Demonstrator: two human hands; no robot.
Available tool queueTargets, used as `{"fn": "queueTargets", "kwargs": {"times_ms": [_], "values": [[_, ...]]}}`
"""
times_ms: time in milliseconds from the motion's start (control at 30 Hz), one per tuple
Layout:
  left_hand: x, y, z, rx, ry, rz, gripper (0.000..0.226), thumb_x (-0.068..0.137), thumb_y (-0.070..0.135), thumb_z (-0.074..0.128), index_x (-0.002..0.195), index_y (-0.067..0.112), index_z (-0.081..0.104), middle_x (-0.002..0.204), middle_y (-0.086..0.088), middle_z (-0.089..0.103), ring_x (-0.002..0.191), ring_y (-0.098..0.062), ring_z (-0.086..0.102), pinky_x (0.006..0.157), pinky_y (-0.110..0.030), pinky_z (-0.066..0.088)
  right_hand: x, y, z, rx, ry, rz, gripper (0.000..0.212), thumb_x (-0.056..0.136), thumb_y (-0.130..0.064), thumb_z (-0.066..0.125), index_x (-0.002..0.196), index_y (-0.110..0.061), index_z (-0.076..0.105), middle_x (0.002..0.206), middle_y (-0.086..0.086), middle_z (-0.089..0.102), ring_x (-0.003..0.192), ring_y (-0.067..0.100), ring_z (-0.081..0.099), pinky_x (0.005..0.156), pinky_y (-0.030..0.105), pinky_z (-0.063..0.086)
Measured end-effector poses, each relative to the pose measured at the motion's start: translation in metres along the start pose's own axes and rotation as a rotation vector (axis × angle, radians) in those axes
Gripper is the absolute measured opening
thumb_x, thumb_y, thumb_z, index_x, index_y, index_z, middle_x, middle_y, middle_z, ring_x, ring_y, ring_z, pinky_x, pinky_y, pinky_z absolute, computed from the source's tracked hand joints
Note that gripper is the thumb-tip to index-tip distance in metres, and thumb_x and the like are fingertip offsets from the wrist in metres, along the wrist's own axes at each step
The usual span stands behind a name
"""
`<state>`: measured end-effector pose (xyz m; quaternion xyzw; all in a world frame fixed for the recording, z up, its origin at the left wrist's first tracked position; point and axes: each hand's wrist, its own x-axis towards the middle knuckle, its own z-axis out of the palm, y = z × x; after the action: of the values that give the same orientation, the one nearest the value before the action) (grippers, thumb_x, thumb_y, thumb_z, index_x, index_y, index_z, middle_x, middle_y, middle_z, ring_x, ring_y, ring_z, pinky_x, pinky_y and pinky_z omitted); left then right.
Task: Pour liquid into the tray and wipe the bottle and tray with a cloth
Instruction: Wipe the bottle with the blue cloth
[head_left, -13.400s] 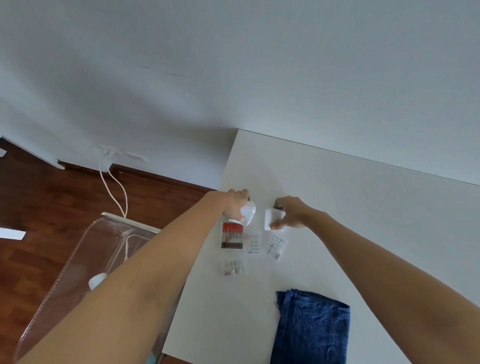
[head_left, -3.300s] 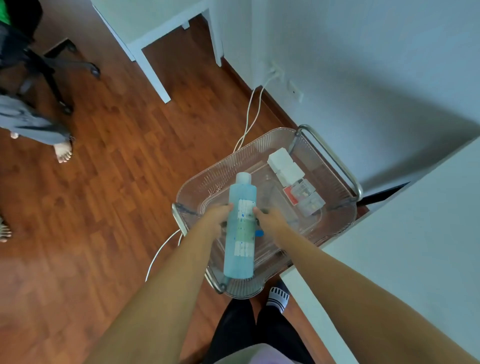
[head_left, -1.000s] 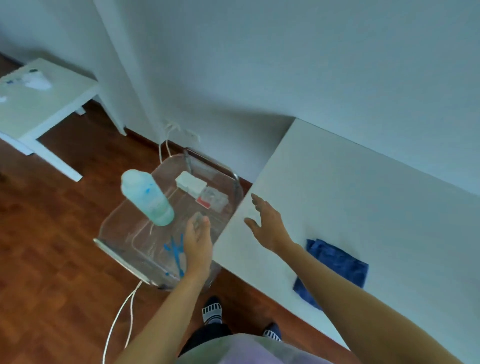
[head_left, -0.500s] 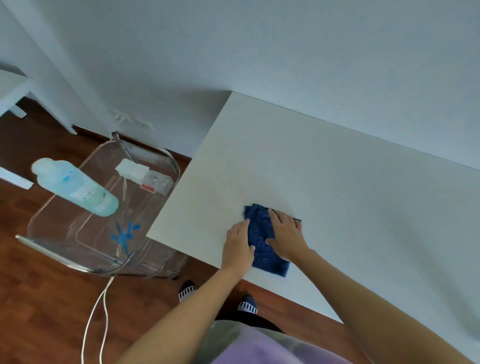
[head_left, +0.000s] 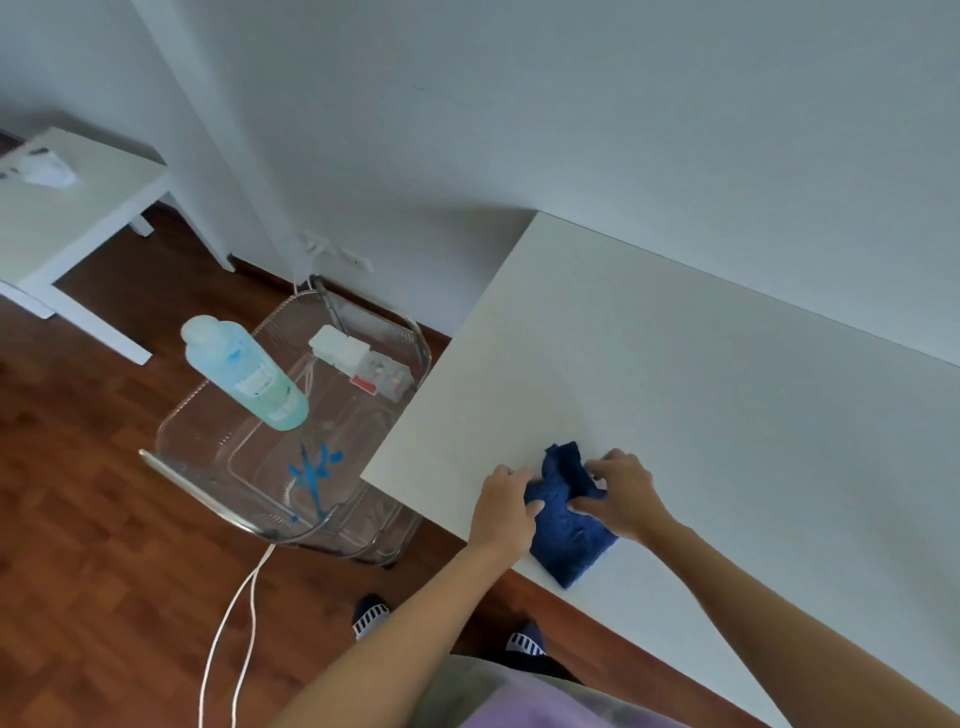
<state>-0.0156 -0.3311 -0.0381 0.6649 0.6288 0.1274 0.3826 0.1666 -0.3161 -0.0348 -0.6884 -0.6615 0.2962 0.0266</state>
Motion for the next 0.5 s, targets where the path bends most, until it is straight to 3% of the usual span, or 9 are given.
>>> {"fn": "queueTargets", "kwargs": {"times_ms": [133,267,400,500], "values": [[0.002,-0.028,-0.076,-0.181,0.064,0.024,0.018,0.09,0.016,0.065,0.107,0.011,0.065,0.102,-0.004,0.067,0.092,-0.017,0.062,0.08,-0.022,0.047,0.007,-0.061,-0.016,0.454,-0.05,-0.054,0.014,0.067,-0.03,0.078,0.078,-0.033,0.071,0.11,-0.013,0.06,0.103,0.01,0.053,0.088,0.03,0.04],[0.003,-0.067,-0.154,-0.256,0.13,0.042,0.015,0.088,0.018,0.069,0.1,0.011,0.064,0.091,0.002,0.066,0.083,-0.012,0.059,0.067,-0.016,0.04,0.025,-0.151,-0.009,0.818,-0.137,-0.019,0.015,0.074,-0.02,0.073,0.089,-0.024,0.069,0.088,0.002,0.074,0.085,0.024,0.07,0.075,0.036,0.058],[0.004,-0.111,-0.225,-0.206,0.315,0.073,0.031,0.085,0.02,0.073,0.113,0.013,0.062,0.107,0.0,0.06,0.095,-0.009,0.055,0.081,-0.016,0.04,0.051,-0.232,0.023,1.066,-0.099,0.099,0.035,0.079,-0.008,0.07,0.111,-0.014,0.058,0.104,0.01,0.07,0.094,0.028,0.068,0.076,0.04,0.057],[0.004,-0.151,-0.275,-0.21,0.572,0.07,0.03,0.088,0.025,0.068,0.117,0.021,0.058,0.114,0.003,0.054,0.103,-0.01,0.054,0.09,-0.026,0.046,0.07,-0.276,0.039,1.215,-0.112,0.215,0.031,0.077,-0.009,0.073,0.105,-0.015,0.061,0.099,0.007,0.071,0.088,0.024,0.07,0.064,0.036,0.059]]}}
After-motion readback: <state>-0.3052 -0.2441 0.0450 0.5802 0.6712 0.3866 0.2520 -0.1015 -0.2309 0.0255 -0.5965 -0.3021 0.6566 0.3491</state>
